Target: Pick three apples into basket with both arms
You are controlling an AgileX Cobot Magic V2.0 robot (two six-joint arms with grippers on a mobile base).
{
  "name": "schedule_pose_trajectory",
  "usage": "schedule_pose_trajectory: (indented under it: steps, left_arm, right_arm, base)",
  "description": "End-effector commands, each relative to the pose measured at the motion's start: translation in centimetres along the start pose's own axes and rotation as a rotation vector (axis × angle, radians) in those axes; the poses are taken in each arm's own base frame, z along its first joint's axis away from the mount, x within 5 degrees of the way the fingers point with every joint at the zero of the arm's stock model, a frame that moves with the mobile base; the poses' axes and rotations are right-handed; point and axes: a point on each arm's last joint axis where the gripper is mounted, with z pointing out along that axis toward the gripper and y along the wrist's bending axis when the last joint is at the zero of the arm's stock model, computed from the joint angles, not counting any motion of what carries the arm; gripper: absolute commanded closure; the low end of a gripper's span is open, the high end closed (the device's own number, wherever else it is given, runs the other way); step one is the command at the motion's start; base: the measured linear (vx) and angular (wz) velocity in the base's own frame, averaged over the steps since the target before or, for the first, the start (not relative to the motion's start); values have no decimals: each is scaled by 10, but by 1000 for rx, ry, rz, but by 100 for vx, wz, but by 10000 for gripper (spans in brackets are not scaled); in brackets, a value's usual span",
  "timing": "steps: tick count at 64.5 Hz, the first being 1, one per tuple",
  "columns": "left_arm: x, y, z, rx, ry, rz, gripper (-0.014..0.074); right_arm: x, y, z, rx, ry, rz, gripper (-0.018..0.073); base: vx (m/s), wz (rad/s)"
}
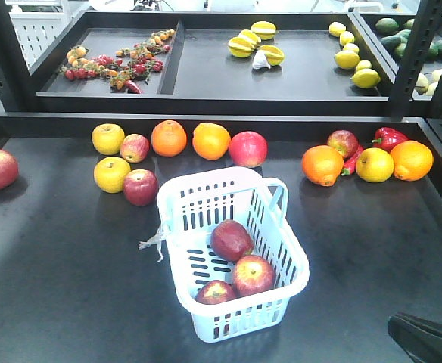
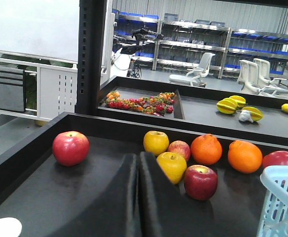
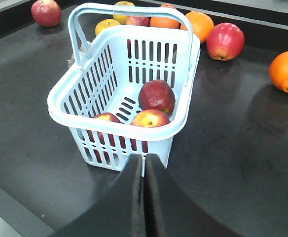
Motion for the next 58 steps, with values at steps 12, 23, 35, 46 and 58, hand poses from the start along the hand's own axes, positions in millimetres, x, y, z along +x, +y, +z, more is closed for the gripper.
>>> schedule_pose_trajectory:
  steps: [12,23,35,46,58]
  left_arm:
    - [0,0,-1,8,-67,-1,603]
    - [1,0,-1,23,-65,18,603]
    - [1,-1,-1,24,-65,8,603]
    - [0,-1,-1,24,-66,8,603]
    - [0,-1,-1,24,-65,8,603]
  right_arm:
    - [-13,-3,-2,34,-67,8,564]
    - [-13,-3,-2,34,-67,8,564]
    - [-13,-3,-2,34,-67,8,564]
    - [-13,-3,-2,34,-67,8,564]
    - [-13,-3,-2,34,-67,8,564]
  base:
    - [0,0]
    - [0,0]
    - [0,0]
    - [0,0]
    - [0,0]
